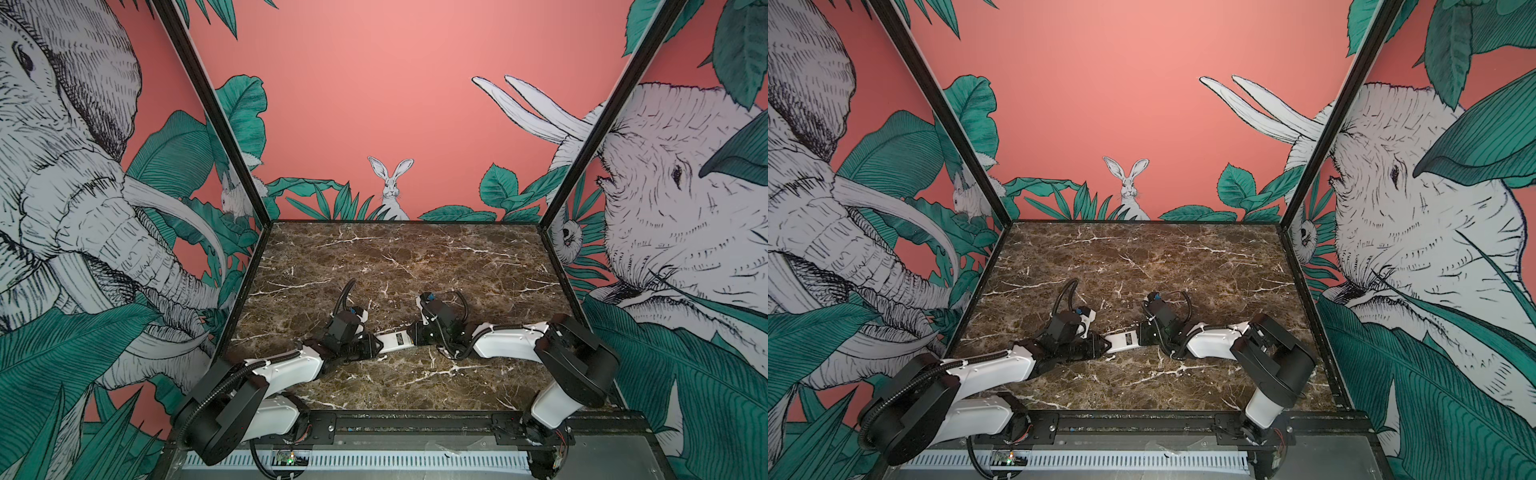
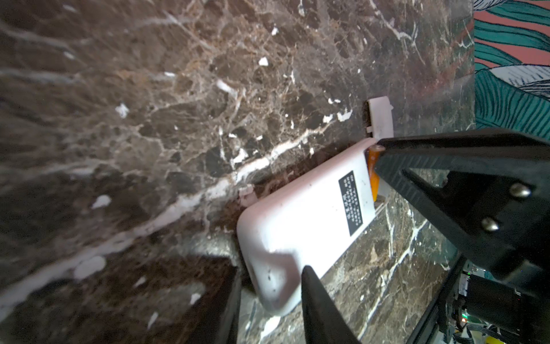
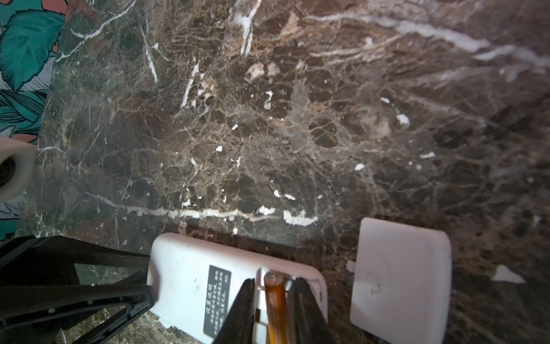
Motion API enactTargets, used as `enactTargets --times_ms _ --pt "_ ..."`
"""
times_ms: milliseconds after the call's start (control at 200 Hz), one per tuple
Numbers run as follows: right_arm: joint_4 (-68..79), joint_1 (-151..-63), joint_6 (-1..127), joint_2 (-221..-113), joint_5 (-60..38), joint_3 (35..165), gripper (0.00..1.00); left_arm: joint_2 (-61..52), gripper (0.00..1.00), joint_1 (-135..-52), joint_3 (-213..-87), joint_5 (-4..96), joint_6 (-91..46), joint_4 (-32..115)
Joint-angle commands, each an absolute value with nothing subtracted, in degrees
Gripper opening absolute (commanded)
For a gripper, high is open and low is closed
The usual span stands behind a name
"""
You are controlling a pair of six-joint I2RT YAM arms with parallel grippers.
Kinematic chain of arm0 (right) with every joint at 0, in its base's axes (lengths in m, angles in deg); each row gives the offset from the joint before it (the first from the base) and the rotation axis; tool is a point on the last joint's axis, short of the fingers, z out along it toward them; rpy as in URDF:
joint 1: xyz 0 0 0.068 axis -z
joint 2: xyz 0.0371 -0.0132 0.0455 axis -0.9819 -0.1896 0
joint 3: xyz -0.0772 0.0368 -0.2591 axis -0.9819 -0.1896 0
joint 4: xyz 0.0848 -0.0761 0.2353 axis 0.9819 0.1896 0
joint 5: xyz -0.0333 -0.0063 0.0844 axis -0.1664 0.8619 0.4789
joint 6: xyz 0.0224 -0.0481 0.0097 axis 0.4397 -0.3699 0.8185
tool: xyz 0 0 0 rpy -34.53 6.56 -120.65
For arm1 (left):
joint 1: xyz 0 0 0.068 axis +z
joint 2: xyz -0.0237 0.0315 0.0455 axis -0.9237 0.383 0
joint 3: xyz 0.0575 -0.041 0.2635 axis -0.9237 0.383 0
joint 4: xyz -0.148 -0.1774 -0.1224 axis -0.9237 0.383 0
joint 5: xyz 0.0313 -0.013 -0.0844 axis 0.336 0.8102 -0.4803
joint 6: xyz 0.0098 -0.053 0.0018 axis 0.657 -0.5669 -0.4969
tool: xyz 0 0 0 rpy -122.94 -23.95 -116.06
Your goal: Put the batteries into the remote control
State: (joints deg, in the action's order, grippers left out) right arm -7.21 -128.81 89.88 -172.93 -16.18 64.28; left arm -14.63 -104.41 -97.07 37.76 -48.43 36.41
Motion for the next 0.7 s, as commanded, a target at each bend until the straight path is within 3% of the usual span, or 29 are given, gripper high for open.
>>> enactTargets --times_ms 0,360,520,695 --pt "-8.0 -129.3 90.6 -171.8 -17.2 63.6 0.27 -14.7 0.36 -104.5 -95.4 38.0 -49.3 38.6" --pt "-4.9 -130.2 88.1 -167.5 -18.7 65.1 0.34 -15.4 0.37 -104.5 -96.9 38.7 -47.8 41.0" --pt "-2.9 -130.3 86.9 -165.0 -19.7 65.4 0.36 -17.2 0.42 -104.5 -99.1 40.7 -44.9 46.2" --pt "5.9 -130.2 75.3 -159.3 -23.5 67.2 0.45 -18.6 0.47 -104.4 -101.8 41.1 -42.2 50.5"
